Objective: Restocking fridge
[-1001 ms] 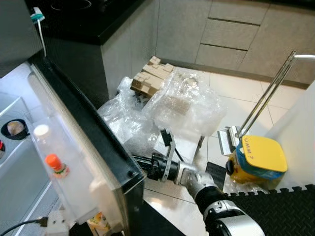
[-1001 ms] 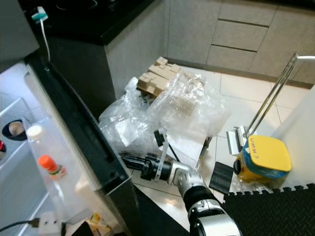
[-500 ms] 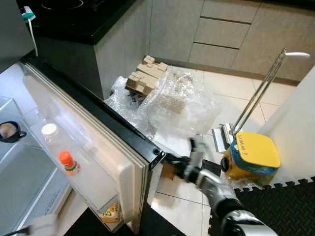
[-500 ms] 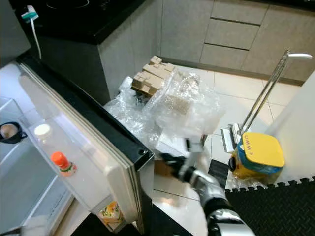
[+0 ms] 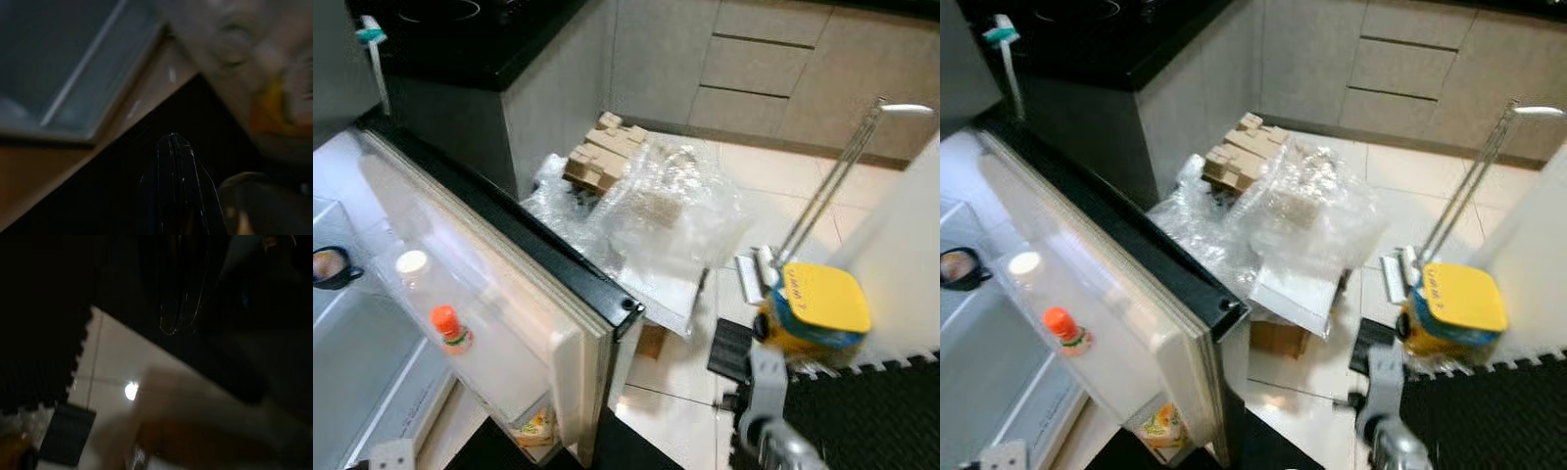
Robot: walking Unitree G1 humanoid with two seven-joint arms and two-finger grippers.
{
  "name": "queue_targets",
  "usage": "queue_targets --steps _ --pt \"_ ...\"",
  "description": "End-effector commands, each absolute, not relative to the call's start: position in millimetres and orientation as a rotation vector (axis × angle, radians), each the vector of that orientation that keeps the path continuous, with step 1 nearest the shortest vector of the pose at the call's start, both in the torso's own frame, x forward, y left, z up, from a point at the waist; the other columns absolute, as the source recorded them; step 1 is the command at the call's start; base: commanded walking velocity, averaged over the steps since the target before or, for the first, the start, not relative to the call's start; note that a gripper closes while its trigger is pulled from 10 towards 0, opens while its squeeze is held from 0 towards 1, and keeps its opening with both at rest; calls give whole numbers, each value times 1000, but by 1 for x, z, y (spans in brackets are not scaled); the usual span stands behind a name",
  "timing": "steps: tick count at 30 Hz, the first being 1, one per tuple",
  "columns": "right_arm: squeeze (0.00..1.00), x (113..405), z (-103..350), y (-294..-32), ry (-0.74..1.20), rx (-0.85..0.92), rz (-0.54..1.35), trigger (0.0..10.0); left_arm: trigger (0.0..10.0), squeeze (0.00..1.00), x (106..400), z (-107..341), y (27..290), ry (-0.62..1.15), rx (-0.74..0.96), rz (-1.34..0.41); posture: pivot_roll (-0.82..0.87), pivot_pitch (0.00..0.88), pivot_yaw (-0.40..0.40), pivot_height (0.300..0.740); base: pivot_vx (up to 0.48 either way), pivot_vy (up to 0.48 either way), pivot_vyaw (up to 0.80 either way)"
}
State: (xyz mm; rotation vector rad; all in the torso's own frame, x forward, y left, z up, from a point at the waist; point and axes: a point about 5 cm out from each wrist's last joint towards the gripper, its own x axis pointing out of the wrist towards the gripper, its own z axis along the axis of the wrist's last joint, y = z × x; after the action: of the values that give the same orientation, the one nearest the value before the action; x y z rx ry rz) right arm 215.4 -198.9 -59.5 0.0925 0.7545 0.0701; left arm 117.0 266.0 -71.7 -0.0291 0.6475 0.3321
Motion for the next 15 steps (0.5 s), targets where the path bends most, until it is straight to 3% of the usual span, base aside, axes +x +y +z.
queue_targets --steps 1,12,15 --pt "0 213 -61 -197 758 59 77 10000 10000 0 110 -77 260 682 -34 315 -58 85 -38 740 0 0 0" --pt "0 199 -71 -187 790 78 14 10000 10000 0 111 -85 252 774 -37 262 -59 77 -36 740 0 0 0" --pt "0 198 -73 -183 801 78 34 10000 10000 0 110 -86 250 786 -41 258 -57 79 -38 740 -265 0 0"
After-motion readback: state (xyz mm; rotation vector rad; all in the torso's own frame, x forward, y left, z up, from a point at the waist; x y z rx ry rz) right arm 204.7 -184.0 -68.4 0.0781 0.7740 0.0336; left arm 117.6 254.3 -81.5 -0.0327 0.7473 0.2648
